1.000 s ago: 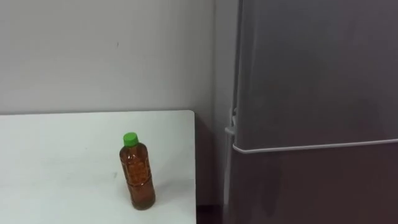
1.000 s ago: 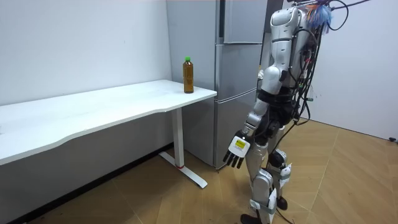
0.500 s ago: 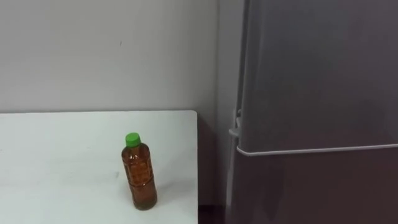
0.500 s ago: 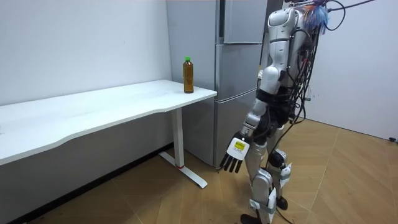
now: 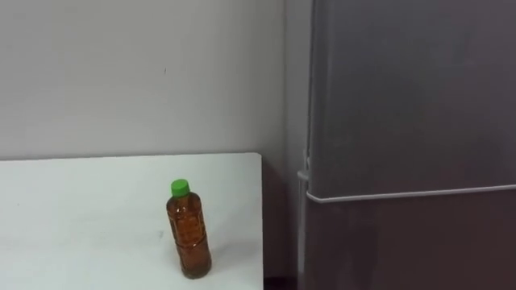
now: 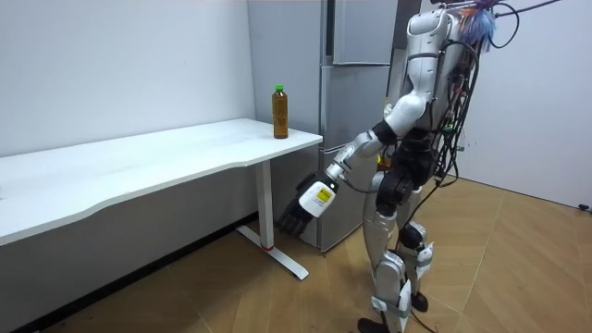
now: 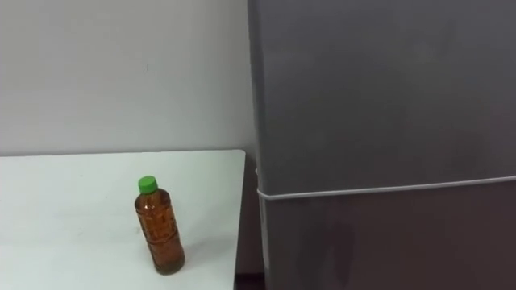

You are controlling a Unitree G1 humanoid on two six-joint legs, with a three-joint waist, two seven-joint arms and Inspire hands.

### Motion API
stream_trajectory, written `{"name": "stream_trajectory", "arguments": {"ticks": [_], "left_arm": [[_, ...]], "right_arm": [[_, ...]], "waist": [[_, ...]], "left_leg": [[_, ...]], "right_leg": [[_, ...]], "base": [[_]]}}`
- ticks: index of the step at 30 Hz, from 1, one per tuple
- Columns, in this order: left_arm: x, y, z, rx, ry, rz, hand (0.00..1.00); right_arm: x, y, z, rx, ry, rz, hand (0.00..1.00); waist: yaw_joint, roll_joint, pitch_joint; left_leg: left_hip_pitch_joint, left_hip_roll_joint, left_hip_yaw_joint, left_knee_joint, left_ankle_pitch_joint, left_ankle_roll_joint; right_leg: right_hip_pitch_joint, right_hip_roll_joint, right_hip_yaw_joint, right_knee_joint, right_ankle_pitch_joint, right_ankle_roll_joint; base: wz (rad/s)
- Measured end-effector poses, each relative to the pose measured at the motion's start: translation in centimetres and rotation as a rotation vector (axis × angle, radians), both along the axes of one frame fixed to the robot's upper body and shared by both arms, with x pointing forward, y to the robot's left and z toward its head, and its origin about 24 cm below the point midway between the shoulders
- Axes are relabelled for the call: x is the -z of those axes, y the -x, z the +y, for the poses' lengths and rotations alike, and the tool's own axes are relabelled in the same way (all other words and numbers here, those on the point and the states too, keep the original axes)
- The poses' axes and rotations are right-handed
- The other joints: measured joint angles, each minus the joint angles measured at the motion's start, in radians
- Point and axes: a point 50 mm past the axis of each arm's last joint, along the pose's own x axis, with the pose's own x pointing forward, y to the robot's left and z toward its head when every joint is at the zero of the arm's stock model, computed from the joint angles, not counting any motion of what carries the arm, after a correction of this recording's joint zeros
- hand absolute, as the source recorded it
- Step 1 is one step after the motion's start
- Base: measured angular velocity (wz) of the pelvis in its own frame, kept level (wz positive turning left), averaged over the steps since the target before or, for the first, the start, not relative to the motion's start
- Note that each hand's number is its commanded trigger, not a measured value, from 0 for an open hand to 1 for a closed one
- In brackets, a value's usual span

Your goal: Put the bottle in the upper fridge

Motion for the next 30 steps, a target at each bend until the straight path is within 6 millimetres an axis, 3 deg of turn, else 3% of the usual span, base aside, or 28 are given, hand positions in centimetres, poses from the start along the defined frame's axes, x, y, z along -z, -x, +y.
{"name": "stream_trajectory", "arguments": {"ticks": [6, 13, 17, 24, 30], "left_arm": [[-4.0, -3.6, 1.3, -0.027, -0.090, -0.193, 0.00], [-7.0, -5.4, 2.1, -0.066, -0.148, -0.298, 0.00], [-10.6, -6.3, 3.3, -0.105, -0.238, -0.433, 0.00], [-16.8, -7.7, 2.6, 0.004, -0.506, -0.596, 0.00], [-20.1, -8.3, 1.6, 0.069, -0.593, -0.727, 0.00]], "right_arm": [[-0.2, -0.2, -0.1, -0.026, 0.012, -0.015, 0.00], [-0.1, 0.4, 0.1, -0.019, 0.009, -0.004, 0.00], [-0.2, 0.7, -0.1, 0.005, 0.012, -0.014, 0.00], [-0.3, 0.6, -0.3, -0.001, 0.019, -0.025, 0.00], [-0.3, 0.2, -0.2, -0.038, 0.026, -0.022, 0.00]], "waist": [[0.020, 0.000, -0.0010], [0.020, 0.002, -0.0005], [0.019, 0.006, 0.0041], [0.019, 0.010, 0.0037], [0.003, 0.010, 0.0033]], "left_leg": [[0.006, -0.001, -0.011, 0.003, 0.000, 0.000], [0.015, -0.002, -0.014, 0.003, 0.000, 0.000], [0.006, -0.003, -0.016, 0.004, 0.000, 0.001], [0.006, -0.005, -0.035, 0.006, 0.000, 0.001], [-0.007, -0.006, -0.043, 0.018, 0.000, 0.001]], "right_leg": [[0.006, 0.000, -0.007, -0.001, 0.000, 0.000], [0.010, -0.002, 0.002, -0.002, 0.000, 0.000], [0.005, -0.001, 0.001, -0.002, -0.001, 0.001], [0.018, -0.002, -0.011, -0.002, -0.001, 0.001], [0.018, -0.003, -0.017, -0.005, -0.004, 0.000]], "base": [[0.03], [-0.01], [0.01], [0.07], [0.04]]}}
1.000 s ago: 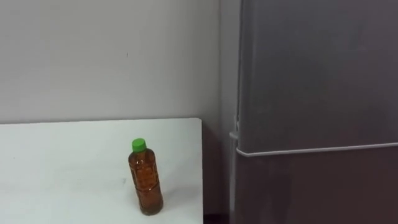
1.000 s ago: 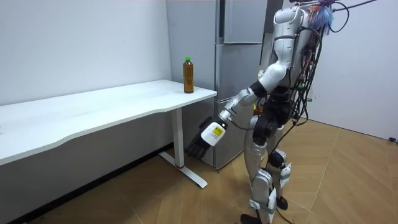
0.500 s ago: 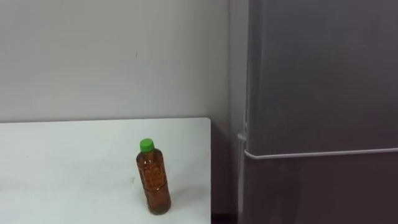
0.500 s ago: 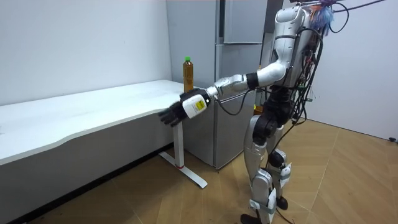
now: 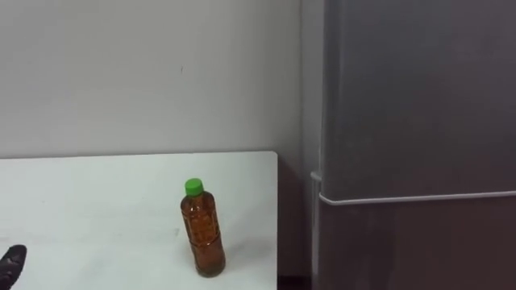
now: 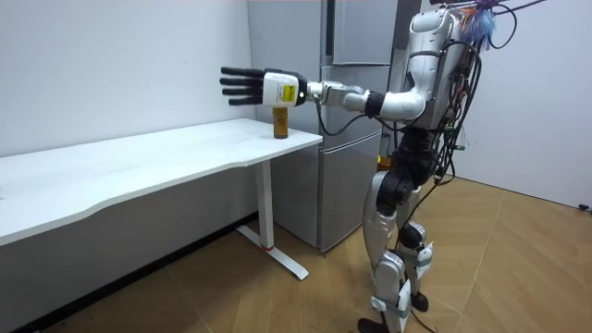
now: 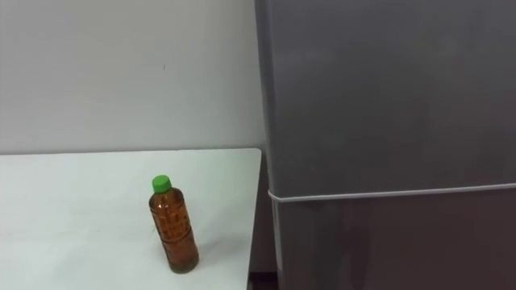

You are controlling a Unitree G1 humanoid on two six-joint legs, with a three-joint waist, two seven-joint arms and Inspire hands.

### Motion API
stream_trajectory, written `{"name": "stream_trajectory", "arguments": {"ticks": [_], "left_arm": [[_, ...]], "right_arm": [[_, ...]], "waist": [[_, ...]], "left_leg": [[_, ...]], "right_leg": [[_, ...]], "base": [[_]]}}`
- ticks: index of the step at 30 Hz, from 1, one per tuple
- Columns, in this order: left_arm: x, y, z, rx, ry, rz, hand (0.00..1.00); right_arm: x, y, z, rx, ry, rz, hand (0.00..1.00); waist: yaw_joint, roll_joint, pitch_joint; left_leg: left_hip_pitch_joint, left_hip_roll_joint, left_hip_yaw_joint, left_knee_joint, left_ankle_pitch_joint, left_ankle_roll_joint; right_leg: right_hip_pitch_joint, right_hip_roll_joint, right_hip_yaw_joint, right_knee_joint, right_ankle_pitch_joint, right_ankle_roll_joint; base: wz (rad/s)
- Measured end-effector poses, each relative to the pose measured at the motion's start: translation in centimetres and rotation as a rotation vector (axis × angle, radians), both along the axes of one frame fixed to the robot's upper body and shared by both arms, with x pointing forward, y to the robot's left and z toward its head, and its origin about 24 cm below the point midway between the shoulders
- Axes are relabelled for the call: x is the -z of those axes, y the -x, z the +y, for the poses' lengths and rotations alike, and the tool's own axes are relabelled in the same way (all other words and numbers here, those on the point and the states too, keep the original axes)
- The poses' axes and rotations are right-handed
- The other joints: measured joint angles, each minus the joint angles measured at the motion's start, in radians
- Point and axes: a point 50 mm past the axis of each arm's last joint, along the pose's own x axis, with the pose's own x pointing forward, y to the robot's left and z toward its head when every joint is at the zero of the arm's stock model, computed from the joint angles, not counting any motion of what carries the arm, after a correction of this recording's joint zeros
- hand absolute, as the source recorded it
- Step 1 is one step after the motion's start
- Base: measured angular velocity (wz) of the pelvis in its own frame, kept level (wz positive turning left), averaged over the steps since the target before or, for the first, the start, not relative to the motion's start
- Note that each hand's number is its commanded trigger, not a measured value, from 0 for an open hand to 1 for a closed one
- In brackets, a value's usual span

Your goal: Put the bottle in the upper fridge

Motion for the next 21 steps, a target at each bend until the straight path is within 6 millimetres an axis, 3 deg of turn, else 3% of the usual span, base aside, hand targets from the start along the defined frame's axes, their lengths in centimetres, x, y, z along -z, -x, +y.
{"name": "stream_trajectory", "arguments": {"ticks": [6, 14, 21], "left_arm": [[-3.7, -1.0, -2.0, 0.133, -0.141, -0.129, 0.00], [-6.4, -1.5, -4.4, 0.302, -0.322, -0.182, 0.00], [-9.3, -3.1, -8.6, 0.525, -0.413, -0.323, 0.00]], "right_arm": [[0.0, -0.4, 0.3, -0.029, 0.000, 0.003, 0.00], [0.1, -0.5, 0.5, -0.032, -0.005, -0.001, 0.00], [0.2, -1.0, 0.7, -0.045, -0.015, 0.011, 0.00]], "waist": [[-0.012, -0.009, 0.0030], [-0.042, -0.013, 0.0035], [-0.065, -0.001, 0.0001]], "left_leg": [[0.000, -0.001, -0.002, 0.003, 0.000, 0.000], [-0.009, -0.001, 0.000, 0.003, 0.000, 0.000], [-0.016, -0.001, 0.001, 0.005, 0.000, 0.000]], "right_leg": [[-0.004, 0.000, 0.005, 0.002, -0.004, -0.001], [-0.011, 0.000, 0.003, 0.001, -0.005, -0.001], [-0.013, 0.000, 0.005, 0.003, -0.005, -0.001]], "base": [[0.02], [0.00], [0.01]]}}
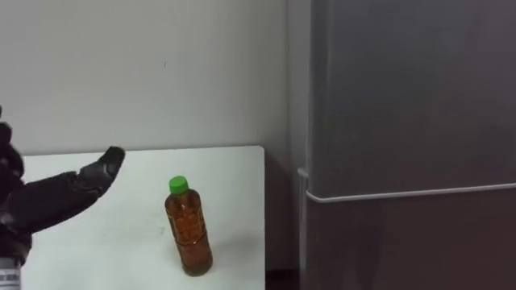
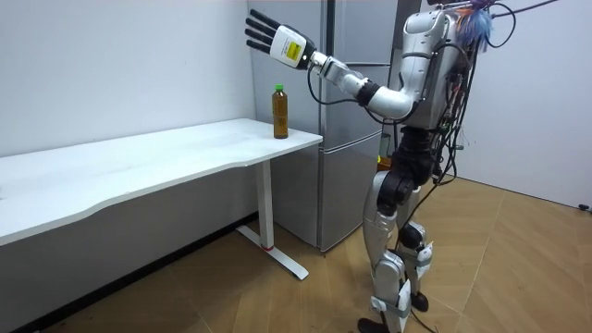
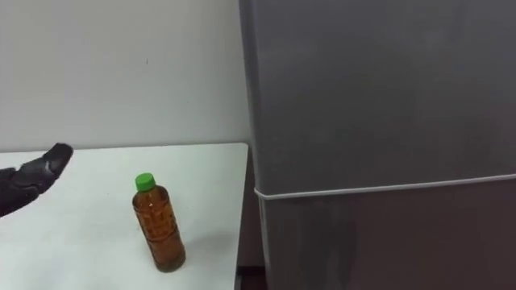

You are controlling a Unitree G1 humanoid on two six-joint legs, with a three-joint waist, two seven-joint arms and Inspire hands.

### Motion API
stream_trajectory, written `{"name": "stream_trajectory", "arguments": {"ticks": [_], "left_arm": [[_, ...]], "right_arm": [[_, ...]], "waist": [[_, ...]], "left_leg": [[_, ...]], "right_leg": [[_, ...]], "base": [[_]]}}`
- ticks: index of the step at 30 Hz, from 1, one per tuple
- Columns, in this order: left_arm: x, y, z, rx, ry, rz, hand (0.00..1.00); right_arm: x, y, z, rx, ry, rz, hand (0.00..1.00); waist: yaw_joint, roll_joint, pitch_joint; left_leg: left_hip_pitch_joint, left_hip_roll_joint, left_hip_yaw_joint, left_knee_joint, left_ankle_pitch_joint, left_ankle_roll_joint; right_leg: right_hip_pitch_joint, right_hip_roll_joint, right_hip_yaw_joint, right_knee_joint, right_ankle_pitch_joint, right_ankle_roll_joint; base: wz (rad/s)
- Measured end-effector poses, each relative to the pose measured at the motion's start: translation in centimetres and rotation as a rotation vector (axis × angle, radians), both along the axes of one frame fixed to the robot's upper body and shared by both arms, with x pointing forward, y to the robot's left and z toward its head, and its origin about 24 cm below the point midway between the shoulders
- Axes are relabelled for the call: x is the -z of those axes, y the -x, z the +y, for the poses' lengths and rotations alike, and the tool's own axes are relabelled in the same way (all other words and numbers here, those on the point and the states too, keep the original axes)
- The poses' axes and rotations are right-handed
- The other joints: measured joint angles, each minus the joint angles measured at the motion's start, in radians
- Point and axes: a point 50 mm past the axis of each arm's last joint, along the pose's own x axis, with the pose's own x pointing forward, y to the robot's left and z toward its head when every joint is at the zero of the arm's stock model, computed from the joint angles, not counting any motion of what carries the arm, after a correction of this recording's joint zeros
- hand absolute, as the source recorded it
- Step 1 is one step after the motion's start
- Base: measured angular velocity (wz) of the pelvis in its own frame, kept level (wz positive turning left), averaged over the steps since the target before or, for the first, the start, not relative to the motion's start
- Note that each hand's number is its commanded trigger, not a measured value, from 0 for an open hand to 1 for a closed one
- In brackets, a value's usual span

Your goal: Put the bottle in the upper fridge

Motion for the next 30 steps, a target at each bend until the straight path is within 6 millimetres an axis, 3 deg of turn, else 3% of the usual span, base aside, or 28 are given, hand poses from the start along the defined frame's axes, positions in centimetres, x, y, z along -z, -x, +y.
{"name": "stream_trajectory", "arguments": {"ticks": [7, 20, 30], "left_arm": [[-1.1, -0.6, -4.4, 0.296, -0.119, -0.022, 0.00], [-1.3, -0.3, -9.7, 0.709, -0.229, -0.026, 0.00], [-1.1, -0.2, -10.5, 0.772, -0.184, -0.017, 0.00]], "right_arm": [[-0.1, -0.8, 0.0, -0.027, -0.019, -0.021, 0.00], [-0.1, -2.2, 0.8, -0.098, -0.025, -0.027, 0.00], [0.0, -2.4, 1.0, -0.110, -0.029, -0.019, 0.00]], "waist": [[-0.042, 0.004, 0.0005], [-0.098, -0.002, 0.0049], [-0.108, -0.004, 0.0062]], "left_leg": [[-0.004, 0.000, 0.001, -0.001, 0.000, 0.000], [-0.004, 0.000, 0.005, -0.001, 0.000, 0.000], [-0.004, 0.000, 0.004, -0.003, 0.000, 0.000]], "right_leg": [[-0.005, 0.000, -0.001, -0.002, 0.000, 0.000], [-0.006, 0.000, 0.004, -0.001, 0.000, 0.000], [-0.004, 0.000, 0.005, -0.004, 0.000, 0.000]], "base": [[0.00], [0.00], [0.00]]}}
